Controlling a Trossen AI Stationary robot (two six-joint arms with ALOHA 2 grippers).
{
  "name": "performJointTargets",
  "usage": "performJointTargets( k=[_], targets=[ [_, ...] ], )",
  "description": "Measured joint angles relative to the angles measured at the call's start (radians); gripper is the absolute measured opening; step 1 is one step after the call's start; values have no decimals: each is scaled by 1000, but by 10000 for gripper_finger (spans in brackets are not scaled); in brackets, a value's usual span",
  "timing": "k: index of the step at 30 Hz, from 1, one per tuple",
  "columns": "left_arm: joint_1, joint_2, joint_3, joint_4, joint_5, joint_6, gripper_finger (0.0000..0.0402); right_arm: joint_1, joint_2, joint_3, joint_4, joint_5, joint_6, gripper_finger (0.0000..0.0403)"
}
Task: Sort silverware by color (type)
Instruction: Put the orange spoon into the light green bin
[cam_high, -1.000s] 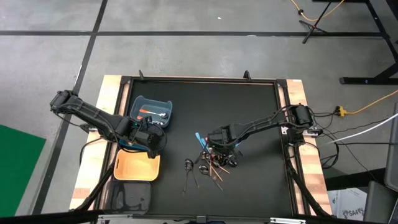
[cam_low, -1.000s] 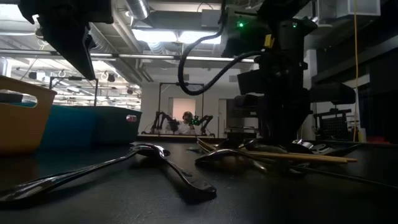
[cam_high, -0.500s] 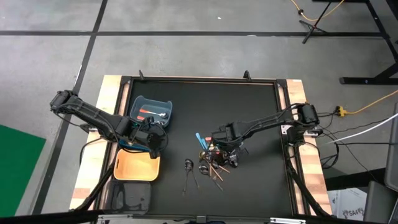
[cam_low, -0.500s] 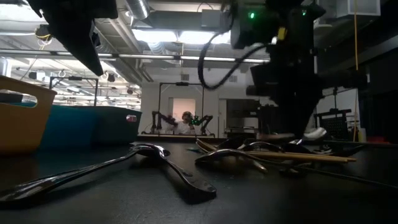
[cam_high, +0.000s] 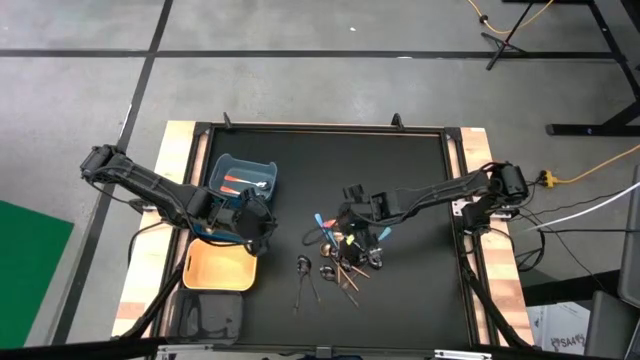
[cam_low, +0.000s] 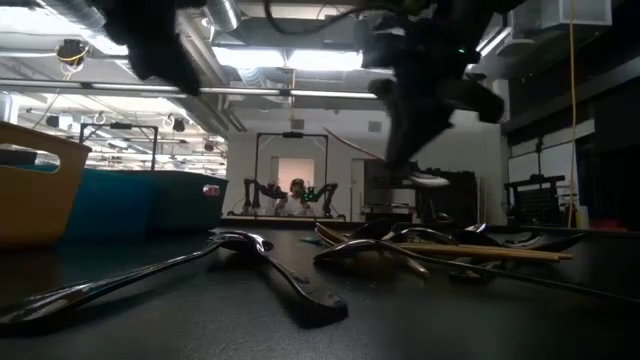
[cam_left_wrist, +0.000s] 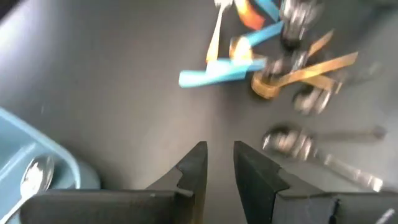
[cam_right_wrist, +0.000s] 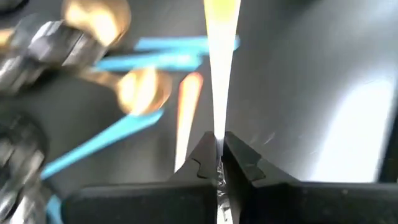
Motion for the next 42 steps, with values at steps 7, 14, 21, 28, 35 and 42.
performJointTargets(
  k=[7, 14, 21, 28, 35, 42],
  targets=[
    [6, 0, 0, 181, -110, -2, 80, 0, 0, 0, 219, 99, 121, 2],
    [53, 0, 0, 237, -110, -88, 123, 0, 0, 0, 351, 104, 131, 2],
    [89, 0, 0, 248, -109, -160, 136, 0, 1, 0, 357, 104, 161, 1],
    [90, 9, 0, 347, -102, -159, 136, 0, 1, 0, 358, 104, 186, 1],
    [92, 43, 1, 407, -93, -186, 134, 0, 1, 0, 359, 104, 188, 1],
    [94, 111, 0, 410, -79, -233, 133, 0, 2, 1, 359, 104, 188, 1]
  ],
)
